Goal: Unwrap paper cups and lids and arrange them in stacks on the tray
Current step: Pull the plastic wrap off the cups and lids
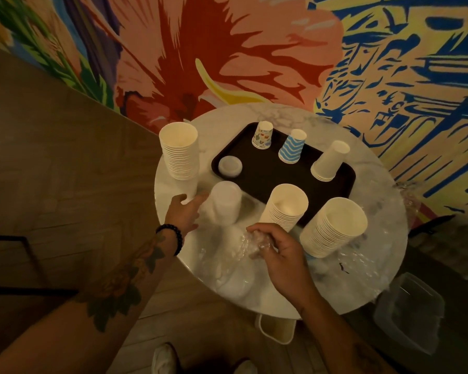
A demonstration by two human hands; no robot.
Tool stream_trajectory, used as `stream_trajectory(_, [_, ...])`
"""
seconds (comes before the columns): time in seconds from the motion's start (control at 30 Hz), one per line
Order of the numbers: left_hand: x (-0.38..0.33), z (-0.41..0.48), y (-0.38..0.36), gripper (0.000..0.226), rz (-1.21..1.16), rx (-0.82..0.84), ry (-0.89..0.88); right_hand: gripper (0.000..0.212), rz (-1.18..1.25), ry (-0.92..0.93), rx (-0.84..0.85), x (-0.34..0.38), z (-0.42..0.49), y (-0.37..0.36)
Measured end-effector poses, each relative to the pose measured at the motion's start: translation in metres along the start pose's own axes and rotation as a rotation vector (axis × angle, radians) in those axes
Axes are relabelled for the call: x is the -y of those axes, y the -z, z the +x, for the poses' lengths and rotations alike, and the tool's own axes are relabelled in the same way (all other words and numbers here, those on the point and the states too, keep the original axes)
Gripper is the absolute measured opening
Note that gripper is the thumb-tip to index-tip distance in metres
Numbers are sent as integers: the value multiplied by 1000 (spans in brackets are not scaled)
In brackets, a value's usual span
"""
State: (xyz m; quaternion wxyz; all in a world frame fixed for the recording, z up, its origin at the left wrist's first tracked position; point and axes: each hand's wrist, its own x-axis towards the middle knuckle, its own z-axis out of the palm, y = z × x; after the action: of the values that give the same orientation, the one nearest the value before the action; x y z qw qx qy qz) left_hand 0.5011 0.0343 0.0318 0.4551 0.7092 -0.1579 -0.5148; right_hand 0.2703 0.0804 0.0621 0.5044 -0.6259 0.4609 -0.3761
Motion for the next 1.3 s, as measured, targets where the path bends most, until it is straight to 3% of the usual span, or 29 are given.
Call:
stream_trajectory(0.13, [13, -19, 31, 49, 164, 126, 3, 27, 24, 25, 9, 9, 11, -18])
stream_trajectory(0.2, [19, -32, 44, 50, 167, 222, 83, 26, 38, 26, 31, 13, 18, -28])
stream_trajectory(0.37, [35, -57, 73, 64, -110, 466, 302, 37, 78, 68, 92, 30, 35, -54])
stream_trajectory(0.53, [41, -67, 97, 66, -271, 593, 302, 32, 63, 176, 166, 51, 42, -75])
stream_trajectory(0.73, [32, -60, 122, 47, -284, 474, 209, 34, -130, 243, 300, 55, 45, -81])
stream_trajectory(0.93, [36, -61, 130, 52, -326, 498, 237, 31, 73, 96, 241, 62, 45, -84])
stream_trajectory(1.0, [37, -61, 127, 49, -376, 480, 261, 33, -7, 95, 305, 66, 46, -77])
stream_trajectory(1.17, [39, -58, 128, 46, -436, 495, 260, 50, -148, 221, 434, 102, 39, -56])
stream_trajectory(1.3, [35, -59, 123, 39, -499, 470, 233, 41, -426, 474, 395, 145, 24, -59])
